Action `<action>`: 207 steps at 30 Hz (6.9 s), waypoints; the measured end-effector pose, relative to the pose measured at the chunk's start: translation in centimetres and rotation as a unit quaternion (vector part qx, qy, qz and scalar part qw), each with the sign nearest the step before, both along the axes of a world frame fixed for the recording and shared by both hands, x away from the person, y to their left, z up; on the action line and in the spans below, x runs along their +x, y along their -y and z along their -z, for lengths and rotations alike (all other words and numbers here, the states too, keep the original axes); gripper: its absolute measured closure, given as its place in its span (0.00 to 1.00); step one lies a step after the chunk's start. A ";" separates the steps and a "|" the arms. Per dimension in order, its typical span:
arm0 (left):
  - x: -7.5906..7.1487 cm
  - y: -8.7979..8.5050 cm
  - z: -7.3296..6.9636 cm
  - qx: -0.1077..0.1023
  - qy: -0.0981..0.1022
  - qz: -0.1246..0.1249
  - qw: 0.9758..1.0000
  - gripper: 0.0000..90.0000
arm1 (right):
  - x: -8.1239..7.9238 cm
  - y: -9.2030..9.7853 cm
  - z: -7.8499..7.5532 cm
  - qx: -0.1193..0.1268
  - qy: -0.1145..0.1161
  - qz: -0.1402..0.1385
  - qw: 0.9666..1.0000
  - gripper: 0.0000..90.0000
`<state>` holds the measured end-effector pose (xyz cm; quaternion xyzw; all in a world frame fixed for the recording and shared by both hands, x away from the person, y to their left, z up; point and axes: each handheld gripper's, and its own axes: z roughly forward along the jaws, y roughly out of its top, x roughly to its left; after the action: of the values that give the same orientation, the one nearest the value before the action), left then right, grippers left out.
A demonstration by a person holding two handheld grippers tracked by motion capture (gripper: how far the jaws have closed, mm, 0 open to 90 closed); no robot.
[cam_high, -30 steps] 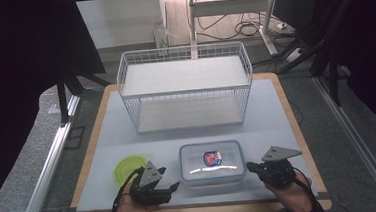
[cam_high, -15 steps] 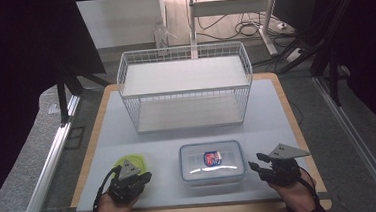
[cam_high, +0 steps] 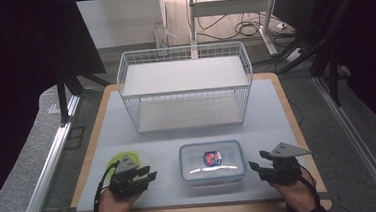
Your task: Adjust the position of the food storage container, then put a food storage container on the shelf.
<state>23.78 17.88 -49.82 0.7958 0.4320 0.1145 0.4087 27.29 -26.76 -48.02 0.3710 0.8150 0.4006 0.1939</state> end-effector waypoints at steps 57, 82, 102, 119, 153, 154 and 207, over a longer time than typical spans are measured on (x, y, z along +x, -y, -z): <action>6.9 7.9 1.6 -0.098 -0.156 0.117 0.976 0.00 | 5.3 -3.6 2.2 0.121 -0.224 -0.091 0.963 0.02; 4.5 7.4 0.5 -0.075 -0.108 0.131 0.983 0.17 | 2.6 -2.5 0.3 0.085 -0.210 -0.098 0.969 0.27; 4.5 5.7 0.9 -0.142 -0.120 0.120 0.975 0.34 | 2.3 -1.1 -0.5 0.131 -0.199 -0.091 0.967 0.49; 3.4 4.9 -0.2 -0.154 -0.081 0.079 0.982 0.57 | 1.5 -1.6 -0.7 0.144 -0.178 -0.061 0.972 0.55; 4.8 2.7 -7.3 -0.134 0.002 0.045 0.990 0.58 | 4.6 -4.6 -6.8 0.139 -0.098 -0.077 0.982 0.53; 5.0 2.7 -7.6 -0.134 0.003 0.044 0.990 0.58 | 4.8 -4.7 -7.1 0.139 -0.095 -0.078 0.983 0.53; 16.9 0.1 -17.5 -0.149 0.001 0.036 0.988 0.58 | 16.2 -8.1 -18.6 0.154 -0.034 -0.035 0.987 0.57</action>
<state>40.69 17.73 -32.32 0.7407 0.4148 0.0353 0.5273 43.54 -18.65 -29.44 0.3809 0.7625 0.5148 0.0925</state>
